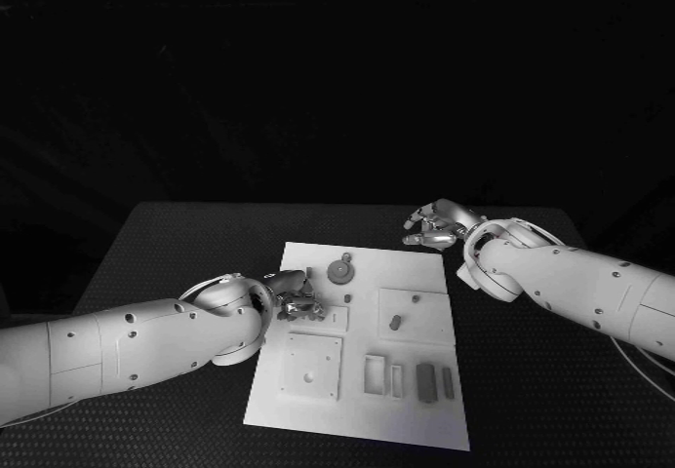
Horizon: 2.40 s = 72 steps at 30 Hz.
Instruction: Assemble the parts on the task board
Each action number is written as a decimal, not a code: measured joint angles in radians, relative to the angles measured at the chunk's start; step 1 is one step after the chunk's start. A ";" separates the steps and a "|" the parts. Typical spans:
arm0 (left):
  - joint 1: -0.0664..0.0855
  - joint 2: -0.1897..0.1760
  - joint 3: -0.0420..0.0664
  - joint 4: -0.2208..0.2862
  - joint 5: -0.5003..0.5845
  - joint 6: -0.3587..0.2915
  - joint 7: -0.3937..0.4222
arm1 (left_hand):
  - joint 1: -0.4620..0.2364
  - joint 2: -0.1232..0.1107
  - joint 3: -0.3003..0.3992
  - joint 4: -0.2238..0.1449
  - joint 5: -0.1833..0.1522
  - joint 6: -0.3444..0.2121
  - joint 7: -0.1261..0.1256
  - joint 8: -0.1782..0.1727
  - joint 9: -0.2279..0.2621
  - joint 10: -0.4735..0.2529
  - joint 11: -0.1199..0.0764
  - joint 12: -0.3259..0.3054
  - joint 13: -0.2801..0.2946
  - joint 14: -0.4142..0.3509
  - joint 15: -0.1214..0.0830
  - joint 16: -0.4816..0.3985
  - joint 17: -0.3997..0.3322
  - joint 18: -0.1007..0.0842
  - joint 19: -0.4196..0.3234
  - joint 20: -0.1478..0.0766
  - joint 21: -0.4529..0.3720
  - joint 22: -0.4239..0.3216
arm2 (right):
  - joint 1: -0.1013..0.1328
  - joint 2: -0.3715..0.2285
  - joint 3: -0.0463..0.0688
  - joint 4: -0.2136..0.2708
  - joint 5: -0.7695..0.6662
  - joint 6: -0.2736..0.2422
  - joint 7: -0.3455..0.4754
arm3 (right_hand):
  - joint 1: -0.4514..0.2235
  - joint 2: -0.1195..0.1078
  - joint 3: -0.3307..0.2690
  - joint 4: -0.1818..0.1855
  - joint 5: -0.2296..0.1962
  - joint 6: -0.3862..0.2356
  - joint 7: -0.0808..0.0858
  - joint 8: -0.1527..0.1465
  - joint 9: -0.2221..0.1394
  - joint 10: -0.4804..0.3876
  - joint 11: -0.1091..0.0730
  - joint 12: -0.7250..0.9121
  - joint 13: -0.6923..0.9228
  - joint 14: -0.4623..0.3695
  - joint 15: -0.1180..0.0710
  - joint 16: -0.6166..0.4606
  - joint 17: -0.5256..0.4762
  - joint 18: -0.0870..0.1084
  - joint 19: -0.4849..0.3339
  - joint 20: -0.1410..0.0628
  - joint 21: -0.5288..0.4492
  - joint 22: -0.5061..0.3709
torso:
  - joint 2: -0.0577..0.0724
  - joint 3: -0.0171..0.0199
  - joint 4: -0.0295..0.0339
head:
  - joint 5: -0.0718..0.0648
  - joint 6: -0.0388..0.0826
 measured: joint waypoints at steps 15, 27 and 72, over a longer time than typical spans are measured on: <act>0.001 0.004 0.001 -0.003 -0.019 0.005 -0.005 | 0.007 -0.007 0.007 -0.001 -0.048 0.000 0.000 0.004 -0.003 0.000 0.000 0.000 -0.003 0.000 0.001 0.000 -0.003 0.000 0.000 0.000 0.000 0.000 | 0.000 0.000 0.000 0.000 0.000 0.000 0.000 | 0.000 0.000 0.000 0.000 0.000 0.002 -0.002 0.000 0.000 0.000 0.000 0.000 0.000 0.000 0.000 0.000 0.000 0.000 0.000 0.000 0.000 0.000 | 0.000 0.0005 0.0010 | -0.001 -0.001; 0.001 0.004 0.001 -0.001 -0.029 0.002 -0.005 | 0.017 -0.017 0.020 0.000 -0.034 0.000 0.000 0.005 -0.005 0.000 0.000 0.000 -0.006 -0.002 -0.002 0.000 -0.005 0.000 0.000 0.000 0.000 0.001 | 0.000 0.000 0.000 0.000 0.000 0.000 0.000 | 0.000 0.000 0.000 0.000 0.004 0.002 -0.002 0.000 0.000 0.000 0.000 0.000 -0.001 0.000 0.000 0.000 -0.001 0.000 0.000 0.000 -0.004 0.000 | 0.000 -0.0002 0.0012 | 0.000 -0.001; -0.002 0.010 -0.001 -0.006 -0.058 -0.028 0.002 | 0.033 -0.033 0.021 0.000 0.014 0.000 0.000 0.007 -0.006 0.000 0.000 0.000 -0.009 -0.006 0.006 0.004 -0.005 0.000 -0.004 0.004 0.004 0.000 | 0.000 -0.002 0.000 0.002 0.000 0.000 0.000 | 0.000 0.000 0.000 0.000 0.004 0.000 0.000 0.000 0.000 0.000 0.000 0.000 -0.003 -0.002 -0.002 0.000 -0.002 0.000 0.000 0.000 -0.004 0.000 | 0.000 -0.0001 0.0005 | -0.002 -0.003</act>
